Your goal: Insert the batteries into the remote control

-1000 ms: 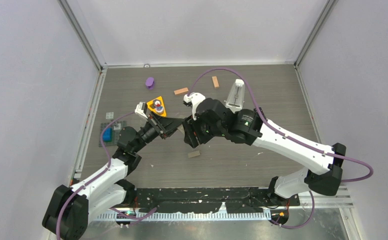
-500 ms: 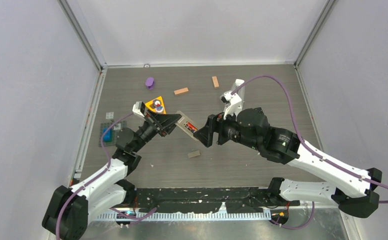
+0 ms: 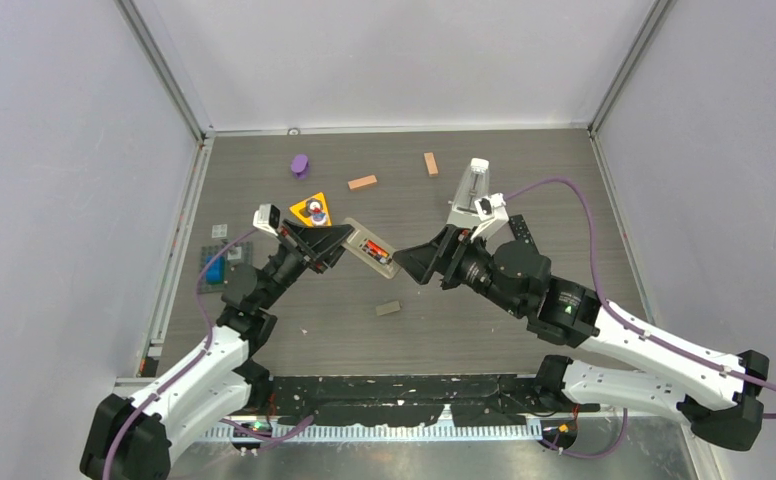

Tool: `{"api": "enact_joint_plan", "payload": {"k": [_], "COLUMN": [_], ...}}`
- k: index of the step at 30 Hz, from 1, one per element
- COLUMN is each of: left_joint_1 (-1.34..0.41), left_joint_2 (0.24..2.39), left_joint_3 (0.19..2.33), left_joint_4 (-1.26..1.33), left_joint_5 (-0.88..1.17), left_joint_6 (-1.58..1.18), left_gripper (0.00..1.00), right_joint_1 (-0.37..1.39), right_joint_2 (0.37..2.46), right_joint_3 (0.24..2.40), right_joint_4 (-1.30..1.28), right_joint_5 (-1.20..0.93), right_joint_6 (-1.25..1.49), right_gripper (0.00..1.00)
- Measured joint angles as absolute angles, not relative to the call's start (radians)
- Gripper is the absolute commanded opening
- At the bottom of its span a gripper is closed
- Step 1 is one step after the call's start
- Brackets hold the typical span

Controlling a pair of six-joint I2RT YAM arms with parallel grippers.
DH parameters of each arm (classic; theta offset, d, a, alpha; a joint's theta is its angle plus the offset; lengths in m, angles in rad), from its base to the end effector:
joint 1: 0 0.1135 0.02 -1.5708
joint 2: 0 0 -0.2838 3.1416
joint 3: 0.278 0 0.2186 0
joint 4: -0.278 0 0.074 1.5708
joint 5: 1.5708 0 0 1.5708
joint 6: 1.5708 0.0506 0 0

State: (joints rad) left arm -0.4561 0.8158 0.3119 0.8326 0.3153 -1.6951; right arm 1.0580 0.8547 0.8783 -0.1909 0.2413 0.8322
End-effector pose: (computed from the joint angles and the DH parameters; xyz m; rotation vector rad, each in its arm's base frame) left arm 0.1315 -0.0820 0.3106 -0.6094 1.4378 -1.9899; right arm 0.0909 0.1368 0.3720 -0.0203 1.8844 1.1514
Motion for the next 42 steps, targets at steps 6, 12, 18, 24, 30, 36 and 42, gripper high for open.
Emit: {"api": "enact_joint_plan", "payload": {"k": [6, 12, 18, 24, 30, 36, 42], "left_joint_1": [-0.456, -0.456, -0.456, -0.456, -0.456, -0.456, -0.456], "left_joint_2": [0.814, 0.814, 0.814, 0.814, 0.814, 0.814, 0.814], "left_joint_3": [0.312, 0.312, 0.312, 0.312, 0.312, 0.312, 0.312], "left_joint_4": [0.818, 0.817, 0.817, 0.817, 0.817, 0.817, 0.817], "left_joint_5": [0.313, 0.313, 0.313, 0.313, 0.31, 0.306, 0.306], "left_joint_6": [-1.695, -1.695, -1.695, -1.695, -1.696, -1.696, -1.696], "left_gripper": [0.0, 0.0, 0.0, 0.0, 0.0, 0.0, 0.0], "right_joint_1": [1.053, 1.049, 1.037, 1.031, 1.028, 1.025, 1.022], "right_joint_2": [0.867, 0.911, 0.937, 0.937, 0.931, 0.912, 0.912], "right_joint_3": [0.876, 0.876, 0.863, 0.843, 0.823, 0.801, 0.796], "right_joint_4": [-0.123, -0.105, -0.075, -0.06, -0.045, -0.022, -0.01], "right_joint_5": [0.236, 0.208, 0.17, 0.15, 0.147, 0.147, 0.141], "right_joint_6": [0.871, 0.89, 0.92, 0.938, 0.948, 0.95, 0.95], "right_gripper": [0.8, 0.73, 0.67, 0.74, 0.77, 0.77, 0.75]}}
